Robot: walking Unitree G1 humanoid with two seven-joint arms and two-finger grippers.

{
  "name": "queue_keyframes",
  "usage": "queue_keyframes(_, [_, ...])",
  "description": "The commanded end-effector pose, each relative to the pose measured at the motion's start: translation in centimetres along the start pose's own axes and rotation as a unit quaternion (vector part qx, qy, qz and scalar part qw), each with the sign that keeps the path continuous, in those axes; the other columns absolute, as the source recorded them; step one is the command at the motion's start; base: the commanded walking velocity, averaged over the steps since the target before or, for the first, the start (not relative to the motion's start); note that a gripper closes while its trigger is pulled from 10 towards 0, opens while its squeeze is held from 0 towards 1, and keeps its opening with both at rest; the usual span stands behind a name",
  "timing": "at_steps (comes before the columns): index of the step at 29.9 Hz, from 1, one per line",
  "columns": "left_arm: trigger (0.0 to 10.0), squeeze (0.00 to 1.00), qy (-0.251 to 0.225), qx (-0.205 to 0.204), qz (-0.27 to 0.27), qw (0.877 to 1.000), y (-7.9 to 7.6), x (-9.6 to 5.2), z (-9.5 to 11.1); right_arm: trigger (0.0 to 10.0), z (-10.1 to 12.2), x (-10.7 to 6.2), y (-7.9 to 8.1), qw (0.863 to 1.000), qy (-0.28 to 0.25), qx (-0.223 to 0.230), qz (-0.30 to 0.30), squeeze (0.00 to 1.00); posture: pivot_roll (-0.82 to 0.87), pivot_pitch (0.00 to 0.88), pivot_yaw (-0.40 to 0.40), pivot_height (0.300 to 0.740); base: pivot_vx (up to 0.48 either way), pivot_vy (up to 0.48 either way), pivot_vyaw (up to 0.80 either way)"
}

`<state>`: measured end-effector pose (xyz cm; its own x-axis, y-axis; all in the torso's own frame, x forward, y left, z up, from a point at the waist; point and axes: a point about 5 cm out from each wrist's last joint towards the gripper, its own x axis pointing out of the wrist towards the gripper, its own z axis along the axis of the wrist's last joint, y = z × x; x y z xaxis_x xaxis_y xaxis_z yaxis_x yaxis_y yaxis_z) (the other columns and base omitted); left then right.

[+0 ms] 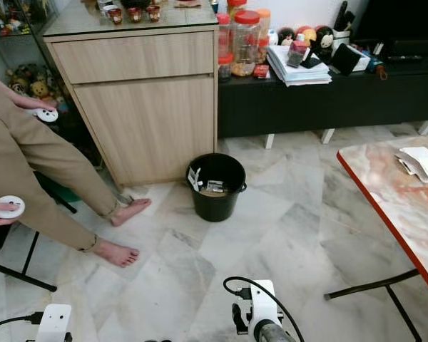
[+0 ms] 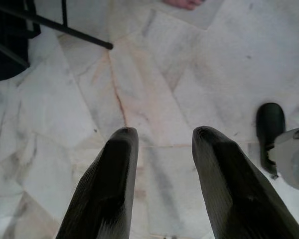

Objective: Picking trash to rubbish bin

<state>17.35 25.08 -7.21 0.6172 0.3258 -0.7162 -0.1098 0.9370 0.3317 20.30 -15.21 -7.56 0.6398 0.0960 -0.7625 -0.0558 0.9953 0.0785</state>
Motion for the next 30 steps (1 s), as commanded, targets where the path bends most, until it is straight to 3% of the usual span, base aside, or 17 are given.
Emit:
queue_keyframes(1, [10.0,0.0,0.011,0.001,0.003,1.0,0.0,-0.1,-0.5,10.0,-0.3,-0.1,-0.1,1.0,0.004,0.008,-0.003,0.0,0.12,0.118,0.014,0.74,0.0,0.0,0.0])
queue_keyframes(6, [10.0,0.0,0.014,0.002,0.003,1.0,0.1,-0.1,-0.6,10.0,-1.5,-0.3,-0.3,1.0,0.023,0.008,-0.013,0.0,0.12,0.124,0.016,0.74,0.0,0.0,0.0])
queue_keyframes(15, [10.0,0.0,0.014,0.002,0.004,1.0,0.3,-0.1,-0.6,10.0,-2.3,-0.5,-0.5,0.999,0.038,0.014,-0.017,0.0,0.12,0.128,0.025,0.74,0.0,0.0,-0.78])
queue_keyframes(30, [10.0,0.0,0.01,0.001,-0.001,1.0,0.4,-0.1,-0.6,10.0,-1.9,-0.4,-0.3,0.999,0.034,0.012,-0.014,0.0,0.13,0.114,0.027,0.74,0.0,0.0,-0.8])
